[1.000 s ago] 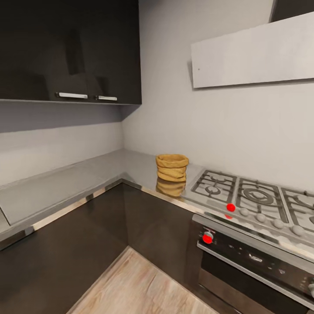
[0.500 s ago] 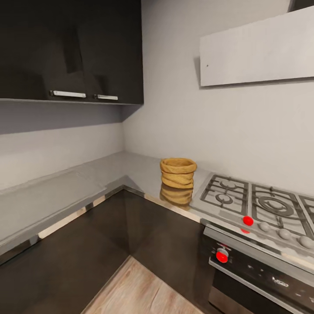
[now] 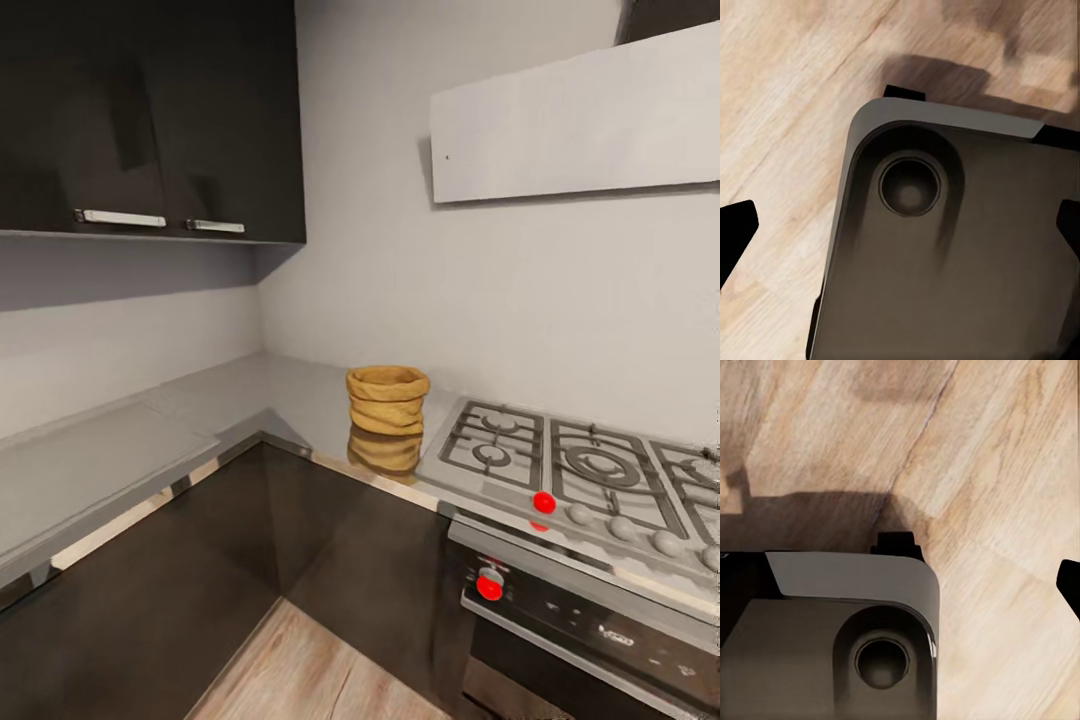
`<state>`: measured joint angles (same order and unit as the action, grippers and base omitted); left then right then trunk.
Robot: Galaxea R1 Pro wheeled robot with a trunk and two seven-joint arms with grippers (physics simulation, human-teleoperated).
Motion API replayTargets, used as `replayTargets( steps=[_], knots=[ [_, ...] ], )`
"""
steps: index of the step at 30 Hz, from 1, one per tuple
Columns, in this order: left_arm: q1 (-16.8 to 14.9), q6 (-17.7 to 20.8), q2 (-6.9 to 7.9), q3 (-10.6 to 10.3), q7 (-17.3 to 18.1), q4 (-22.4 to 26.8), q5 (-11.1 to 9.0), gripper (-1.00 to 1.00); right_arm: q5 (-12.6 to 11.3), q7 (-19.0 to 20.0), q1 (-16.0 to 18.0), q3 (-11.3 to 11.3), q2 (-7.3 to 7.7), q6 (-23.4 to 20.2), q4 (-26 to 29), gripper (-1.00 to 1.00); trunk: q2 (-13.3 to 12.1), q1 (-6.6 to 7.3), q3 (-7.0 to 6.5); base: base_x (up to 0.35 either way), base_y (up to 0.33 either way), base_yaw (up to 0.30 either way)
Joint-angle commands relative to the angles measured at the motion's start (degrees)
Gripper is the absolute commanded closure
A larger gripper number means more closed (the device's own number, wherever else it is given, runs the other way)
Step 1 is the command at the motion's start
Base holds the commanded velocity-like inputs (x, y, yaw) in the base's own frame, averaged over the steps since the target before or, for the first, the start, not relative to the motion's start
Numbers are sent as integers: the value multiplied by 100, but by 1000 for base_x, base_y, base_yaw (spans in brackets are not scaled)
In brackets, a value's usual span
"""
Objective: In the kitchen, take the popcorn bag from the countertop, put it into the microwave, and heat it until the popcorn is cooked so the cooked popcorn ends up inside the bag.
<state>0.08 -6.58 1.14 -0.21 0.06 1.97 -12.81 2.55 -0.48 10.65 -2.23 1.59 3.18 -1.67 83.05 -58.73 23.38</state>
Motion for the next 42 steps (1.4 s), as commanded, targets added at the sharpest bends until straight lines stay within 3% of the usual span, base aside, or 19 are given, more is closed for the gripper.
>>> replayTargets(
  steps=[1, 26, 42],
  knots=[
    [1, -10, 0, -4, 0, 5, -35, -100, 25, -5, 8, -23, 0, 33, -18, -100, 3, 0, 1, 0, 0, -147],
    [1, -19, 0, 10, -3, 5, -70, -100, 35, -5, 8, -23, 60, 23, -18, -100, 3, 0, -29, 14, 2, -40],
    [1, -19, -8, 11, -31, 5, -69, -100, 33, -5, 8, -23, 60, 19, -18, -100, 3, 0, -29, 87, 113, 0]
  ],
)
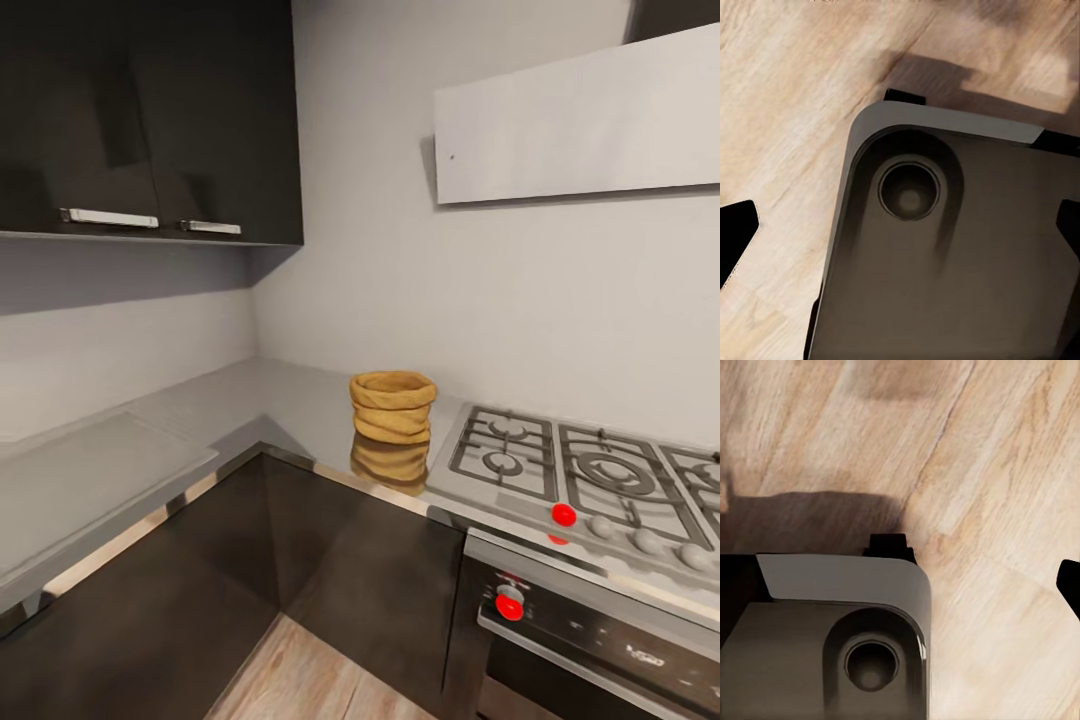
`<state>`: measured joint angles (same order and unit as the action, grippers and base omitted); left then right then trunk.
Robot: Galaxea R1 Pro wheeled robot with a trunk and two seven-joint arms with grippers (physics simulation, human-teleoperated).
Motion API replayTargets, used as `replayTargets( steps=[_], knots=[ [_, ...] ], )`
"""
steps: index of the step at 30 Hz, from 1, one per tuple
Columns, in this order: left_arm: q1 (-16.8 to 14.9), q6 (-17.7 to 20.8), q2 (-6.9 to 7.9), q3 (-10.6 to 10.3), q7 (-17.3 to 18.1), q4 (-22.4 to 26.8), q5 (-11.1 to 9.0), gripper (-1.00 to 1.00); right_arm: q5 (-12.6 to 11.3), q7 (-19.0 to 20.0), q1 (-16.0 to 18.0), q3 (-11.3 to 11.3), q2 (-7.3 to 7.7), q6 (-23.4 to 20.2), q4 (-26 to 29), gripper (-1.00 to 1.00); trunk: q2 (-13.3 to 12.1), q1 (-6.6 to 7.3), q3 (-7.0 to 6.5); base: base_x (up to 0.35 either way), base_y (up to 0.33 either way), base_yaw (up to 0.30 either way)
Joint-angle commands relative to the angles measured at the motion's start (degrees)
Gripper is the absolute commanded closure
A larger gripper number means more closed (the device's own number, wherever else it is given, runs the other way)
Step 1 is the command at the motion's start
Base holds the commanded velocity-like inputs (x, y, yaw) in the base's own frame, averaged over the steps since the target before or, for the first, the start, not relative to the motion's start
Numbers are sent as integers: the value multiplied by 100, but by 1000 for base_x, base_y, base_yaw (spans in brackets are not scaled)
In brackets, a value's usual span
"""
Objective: In the kitchen, take the popcorn bag from the countertop, put it into the microwave, and heat it until the popcorn is cooked so the cooked popcorn ends up inside the bag.
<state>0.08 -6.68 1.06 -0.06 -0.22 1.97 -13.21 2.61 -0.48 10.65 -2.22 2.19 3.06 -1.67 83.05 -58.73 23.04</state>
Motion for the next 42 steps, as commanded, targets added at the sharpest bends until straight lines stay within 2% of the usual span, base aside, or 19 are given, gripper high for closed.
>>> replayTargets(
  steps=[1, 15, 37, 42],
  knots=[
    [1, -8, 0, -3, -8, 5, -26, -100, 28, -5, 8, -24, 1, 35, -18, -100, 3, 0, 5, 2, 138, 0],
    [1, -8, -1, -11, -22, 5, -40, -100, 21, -5, 8, -24, -9, 37, -18, -100, 3, 0, 5, 0, 180, -12],
    [1, -8, -1, 9, -22, 5, -39, -100, 12, -8, 8, -33, -8, 49, -18, -100, 3, 0, 5, 0, 45, -222],
    [1, -11, -1, 25, -22, 5, -45, -100, 12, -7, 8, -33, 0, 51, -18, -100, 3, 0, 5, 0, 0, -68]
  ],
)
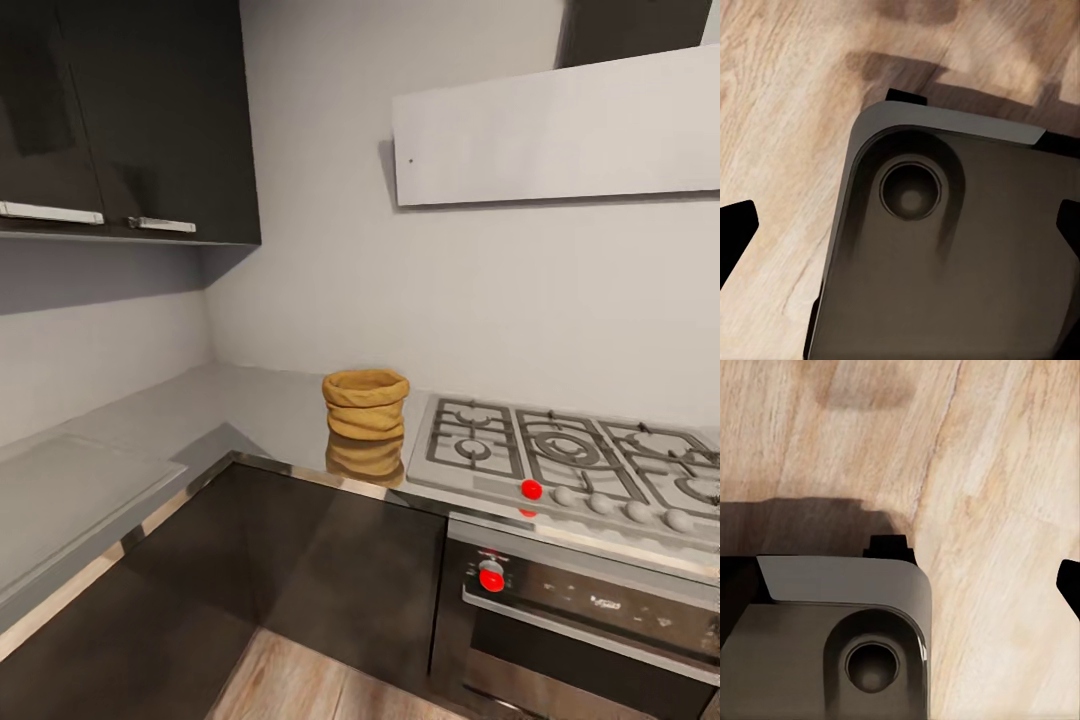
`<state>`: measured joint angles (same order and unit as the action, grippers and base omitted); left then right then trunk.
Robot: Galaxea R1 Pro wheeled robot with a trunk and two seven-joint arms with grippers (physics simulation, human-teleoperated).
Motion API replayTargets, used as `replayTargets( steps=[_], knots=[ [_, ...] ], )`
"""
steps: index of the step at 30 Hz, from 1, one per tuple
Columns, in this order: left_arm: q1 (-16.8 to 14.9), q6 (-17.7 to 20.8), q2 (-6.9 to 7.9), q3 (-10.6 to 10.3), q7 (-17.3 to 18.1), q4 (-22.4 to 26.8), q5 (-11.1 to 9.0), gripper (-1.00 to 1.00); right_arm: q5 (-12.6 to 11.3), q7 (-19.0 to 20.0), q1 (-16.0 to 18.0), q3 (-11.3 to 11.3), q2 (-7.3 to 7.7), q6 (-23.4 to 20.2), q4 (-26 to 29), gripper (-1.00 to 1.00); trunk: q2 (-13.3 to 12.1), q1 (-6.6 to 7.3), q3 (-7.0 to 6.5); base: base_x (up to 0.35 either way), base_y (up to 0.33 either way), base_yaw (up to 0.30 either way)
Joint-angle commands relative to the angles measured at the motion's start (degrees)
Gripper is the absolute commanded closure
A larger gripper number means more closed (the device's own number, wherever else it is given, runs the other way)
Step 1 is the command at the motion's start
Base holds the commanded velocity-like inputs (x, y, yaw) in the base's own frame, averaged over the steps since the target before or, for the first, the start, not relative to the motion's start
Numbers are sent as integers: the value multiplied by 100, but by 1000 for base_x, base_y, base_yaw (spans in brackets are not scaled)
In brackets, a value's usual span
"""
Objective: In the kitchen, take the popcorn bag from the countertop, put it into the microwave, and heat it until the popcorn is cooked so the cooked popcorn ends up inside the bag.
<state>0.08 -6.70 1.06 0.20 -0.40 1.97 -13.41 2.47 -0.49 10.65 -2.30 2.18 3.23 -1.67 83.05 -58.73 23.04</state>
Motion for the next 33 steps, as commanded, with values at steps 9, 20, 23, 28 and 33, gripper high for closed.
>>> replayTargets(
  steps=[9, 20, 23, 28, 33],
  knots=[
    [1, -15, -5, 43, -31, 5, -59, -100, 50, -13, 8, -18, 2, 38, -18, -100, 3, 0, 5, 0, 0, -3],
    [1, -19, -20, -32, -703, 14, -471, -100, 57, -12, 8, -16, 11, 40, -18, -100, 3, 0, 5, 39, 0, 0],
    [1, -23, -18, -52, -699, 14, -462, -100, 61, -12, 8, -16, 11, 38, -18, -100, 3, 0, 5, 190, 0, 0],
    [1, -24, -16, -52, -699, 14, -467, -100, 59, -12, 8, -16, 11, 37, -18, -100, 3, 0, 5, 94, 0, 0],
    [1, -24, -19, -40, -712, 14, -493, -100, 60, -12, 8, -16, 11, 37, -18, -100, 3, 0, 5, 7, 0, 0]
  ],
)
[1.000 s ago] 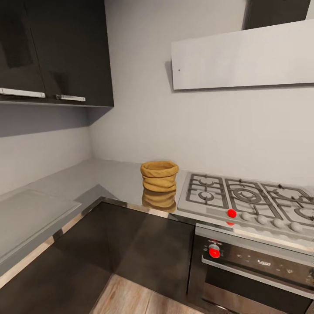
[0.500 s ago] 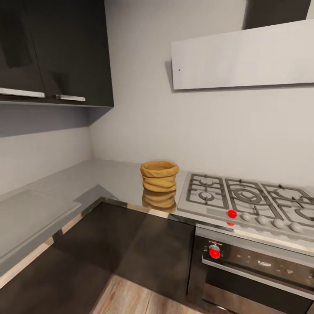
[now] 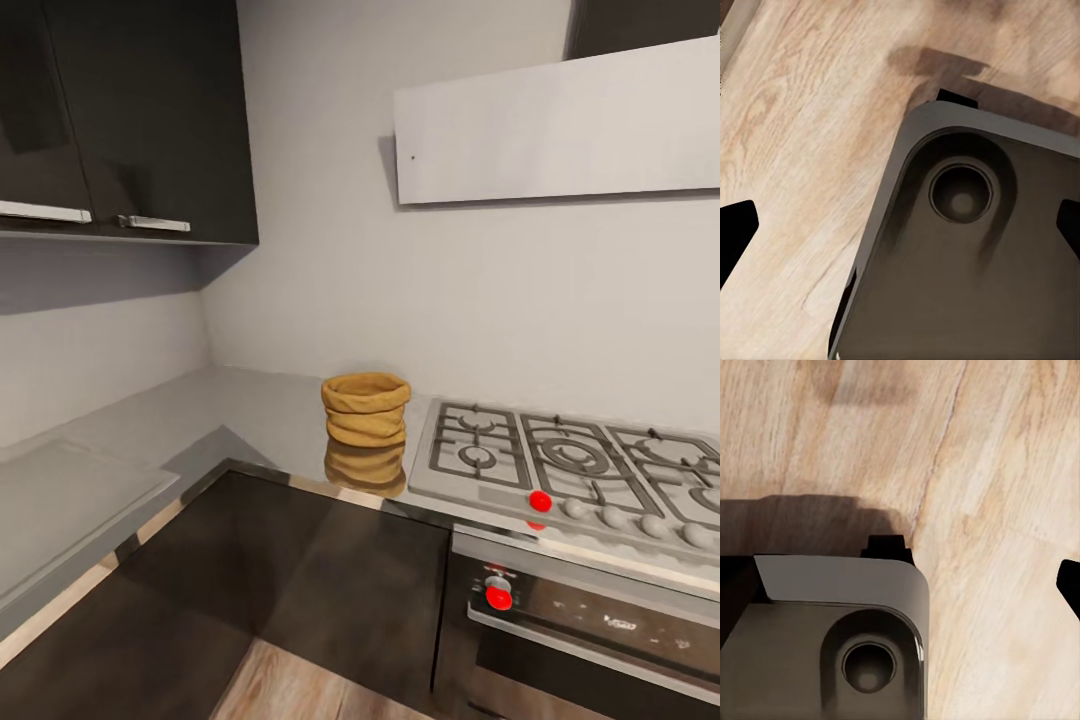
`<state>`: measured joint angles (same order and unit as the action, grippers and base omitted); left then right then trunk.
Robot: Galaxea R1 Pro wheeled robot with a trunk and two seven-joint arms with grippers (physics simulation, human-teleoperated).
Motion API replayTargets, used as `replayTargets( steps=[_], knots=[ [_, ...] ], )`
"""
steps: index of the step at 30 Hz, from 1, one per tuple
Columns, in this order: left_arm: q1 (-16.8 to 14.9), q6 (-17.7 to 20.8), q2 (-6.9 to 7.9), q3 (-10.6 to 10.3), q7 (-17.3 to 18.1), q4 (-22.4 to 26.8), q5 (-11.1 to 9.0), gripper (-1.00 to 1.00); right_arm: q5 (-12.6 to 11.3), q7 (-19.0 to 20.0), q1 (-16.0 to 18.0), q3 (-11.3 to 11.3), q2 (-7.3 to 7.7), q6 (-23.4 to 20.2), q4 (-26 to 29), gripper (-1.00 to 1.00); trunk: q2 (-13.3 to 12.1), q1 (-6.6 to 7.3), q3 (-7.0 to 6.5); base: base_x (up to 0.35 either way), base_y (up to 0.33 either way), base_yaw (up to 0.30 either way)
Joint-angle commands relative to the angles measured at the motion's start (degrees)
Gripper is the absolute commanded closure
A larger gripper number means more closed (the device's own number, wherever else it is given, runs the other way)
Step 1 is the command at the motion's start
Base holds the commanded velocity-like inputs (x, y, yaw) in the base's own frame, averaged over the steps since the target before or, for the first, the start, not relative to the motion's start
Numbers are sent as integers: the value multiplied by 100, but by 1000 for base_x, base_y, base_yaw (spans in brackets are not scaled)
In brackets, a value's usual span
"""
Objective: In the kitchen, take the popcorn bag from the countertop, put it into the microwave, and heat it until the popcorn is cooked so the cooked popcorn ends up inside the bag.
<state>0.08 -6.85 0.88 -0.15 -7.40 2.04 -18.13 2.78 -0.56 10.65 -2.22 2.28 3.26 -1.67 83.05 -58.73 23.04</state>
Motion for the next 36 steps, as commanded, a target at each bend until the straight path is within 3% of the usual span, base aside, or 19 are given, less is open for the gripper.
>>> replayTargets(
  steps=[1, 36],
  knots=[
    [1, -9, -2, 0, -13, 7, -23, -100, 30, -6, 8, -24, -1, 34, -18, -100, 3, 0, 5, 0, 0, 0],
    [1, -15, 14, -27, 2, 7, 11, -100, 21, -6, 8, -18, -5, 33, -18, -100, -1401, 769, -623, 0, 0, 0]
  ],
)
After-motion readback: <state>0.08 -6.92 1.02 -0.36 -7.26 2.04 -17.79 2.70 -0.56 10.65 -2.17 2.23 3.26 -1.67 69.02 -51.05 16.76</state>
